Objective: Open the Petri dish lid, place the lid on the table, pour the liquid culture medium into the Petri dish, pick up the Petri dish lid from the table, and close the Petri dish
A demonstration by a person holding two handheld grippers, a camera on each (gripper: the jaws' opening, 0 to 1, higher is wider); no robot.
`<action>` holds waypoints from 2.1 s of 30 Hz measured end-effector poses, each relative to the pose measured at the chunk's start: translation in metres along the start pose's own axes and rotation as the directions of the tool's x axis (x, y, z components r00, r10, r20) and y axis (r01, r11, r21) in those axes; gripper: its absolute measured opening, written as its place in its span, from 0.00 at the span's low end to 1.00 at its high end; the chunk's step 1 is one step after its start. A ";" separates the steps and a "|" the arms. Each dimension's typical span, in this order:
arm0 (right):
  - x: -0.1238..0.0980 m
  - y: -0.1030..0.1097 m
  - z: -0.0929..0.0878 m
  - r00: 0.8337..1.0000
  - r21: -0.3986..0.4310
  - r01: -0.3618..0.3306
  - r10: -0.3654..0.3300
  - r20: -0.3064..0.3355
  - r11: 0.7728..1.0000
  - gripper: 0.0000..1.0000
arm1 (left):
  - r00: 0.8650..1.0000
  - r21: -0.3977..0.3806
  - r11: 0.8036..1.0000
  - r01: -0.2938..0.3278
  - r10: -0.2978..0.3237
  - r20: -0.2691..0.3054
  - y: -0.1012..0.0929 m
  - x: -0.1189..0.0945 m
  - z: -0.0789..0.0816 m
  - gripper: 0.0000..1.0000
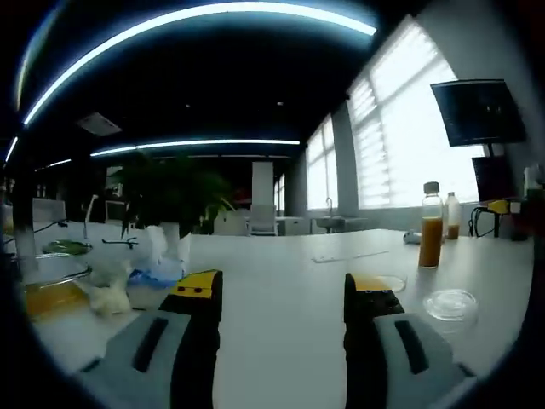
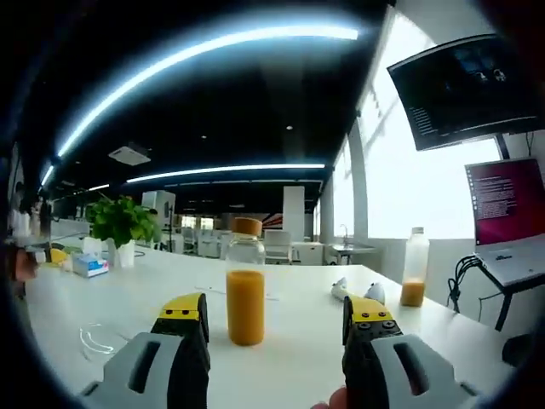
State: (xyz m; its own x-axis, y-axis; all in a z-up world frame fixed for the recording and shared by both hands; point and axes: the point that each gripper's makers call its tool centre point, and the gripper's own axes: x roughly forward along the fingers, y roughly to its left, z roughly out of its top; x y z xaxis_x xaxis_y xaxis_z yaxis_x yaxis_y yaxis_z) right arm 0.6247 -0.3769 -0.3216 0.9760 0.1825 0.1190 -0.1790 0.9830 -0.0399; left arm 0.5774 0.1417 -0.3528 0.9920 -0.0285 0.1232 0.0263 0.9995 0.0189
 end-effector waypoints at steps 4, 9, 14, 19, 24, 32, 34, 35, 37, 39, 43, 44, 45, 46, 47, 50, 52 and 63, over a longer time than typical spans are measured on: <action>-0.003 0.000 0.002 1.000 0.005 0.010 -0.010 0.002 1.000 0.58 | 1.000 0.009 1.000 0.004 -0.004 0.003 -0.002 -0.001 0.002 0.49; -0.007 -0.001 0.003 1.000 0.006 0.025 -0.025 -0.004 1.000 0.58 | 1.000 0.016 1.000 0.006 -0.006 0.000 -0.003 0.000 0.002 0.49; -0.008 -0.005 0.004 0.999 0.012 0.032 -0.032 -0.004 0.999 0.57 | 1.000 0.016 1.000 0.008 -0.008 0.004 -0.004 0.000 0.004 0.49; -0.010 -0.008 0.006 0.999 0.022 0.044 -0.044 -0.013 0.999 0.57 | 1.000 0.006 1.000 0.008 -0.008 0.002 -0.007 -0.001 0.003 0.49; -0.004 -0.008 0.025 1.000 0.027 0.031 -0.030 -0.004 0.999 0.55 | 1.000 0.026 0.999 0.021 -0.021 0.001 -0.011 -0.002 0.007 0.49; 0.046 0.012 0.064 0.997 0.013 -0.078 0.078 -0.012 0.997 0.55 | 1.000 0.024 1.000 0.008 -0.008 0.010 -0.008 -0.006 0.010 0.49; 0.061 0.016 0.070 0.995 0.008 -0.098 0.098 -0.013 0.995 0.55 | 1.000 0.023 1.000 0.006 -0.006 0.008 -0.008 -0.007 0.009 0.49; 0.067 0.019 0.073 0.994 0.005 -0.108 0.108 -0.013 0.994 0.55 | 1.000 0.025 1.000 0.004 -0.004 0.004 -0.007 -0.008 0.008 0.49; 0.078 0.024 0.080 0.992 0.001 -0.127 0.127 -0.006 0.992 0.55 | 1.000 0.032 0.999 0.003 -0.003 0.002 -0.006 -0.010 0.008 0.49; 0.084 0.025 0.083 0.991 0.002 -0.131 0.131 -0.004 0.991 0.55 | 1.000 0.029 1.000 0.000 0.000 0.002 -0.005 -0.012 0.008 0.49; 0.101 0.030 0.090 0.990 -0.003 -0.143 0.143 0.004 0.990 0.54 | 1.000 0.033 0.999 -0.009 0.010 -0.004 -0.002 -0.016 0.007 0.48; 0.106 0.032 0.089 0.989 -0.007 -0.147 0.147 0.001 0.989 0.54 | 1.000 0.028 0.999 -0.014 0.015 -0.009 -0.001 -0.017 0.007 0.48; 0.110 0.034 0.088 0.989 -0.014 -0.149 0.149 -0.005 0.989 0.54 | 1.000 0.025 1.000 -0.016 0.016 -0.013 -0.001 -0.018 0.006 0.48; 0.115 0.034 0.088 0.989 -0.012 -0.149 0.149 -0.006 0.989 0.53 | 1.000 0.020 1.000 -0.017 0.017 -0.013 -0.001 -0.019 0.006 0.48; 0.121 0.033 0.085 0.990 -0.007 -0.142 0.142 -0.013 0.990 0.53 | 1.000 0.014 1.000 -0.016 0.016 -0.011 -0.002 -0.020 0.007 0.48; 0.134 0.035 0.082 0.989 -0.004 -0.142 0.142 -0.031 0.990 0.52 | 1.000 0.014 1.000 -0.011 0.011 -0.012 -0.005 -0.021 0.006 0.48; 0.147 0.039 0.077 0.987 0.004 -0.154 0.154 -0.056 0.988 0.52 | 1.000 0.012 1.000 -0.012 0.012 -0.016 -0.005 -0.021 0.005 0.48; 0.178 0.055 0.057 0.982 0.011 -0.155 0.155 -0.107 0.988 0.48 | 1.000 0.015 1.000 -0.023 0.023 -0.001 0.000 -0.024 0.010 0.49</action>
State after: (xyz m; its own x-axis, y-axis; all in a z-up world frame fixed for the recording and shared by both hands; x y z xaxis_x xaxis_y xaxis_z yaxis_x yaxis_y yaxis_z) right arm 0.7814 -0.2895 -0.2458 0.9440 0.3298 0.0051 -0.3292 0.9431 -0.0474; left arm 0.5524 0.1424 -0.3455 0.9925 -0.0058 0.1225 0.0020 0.9995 0.0309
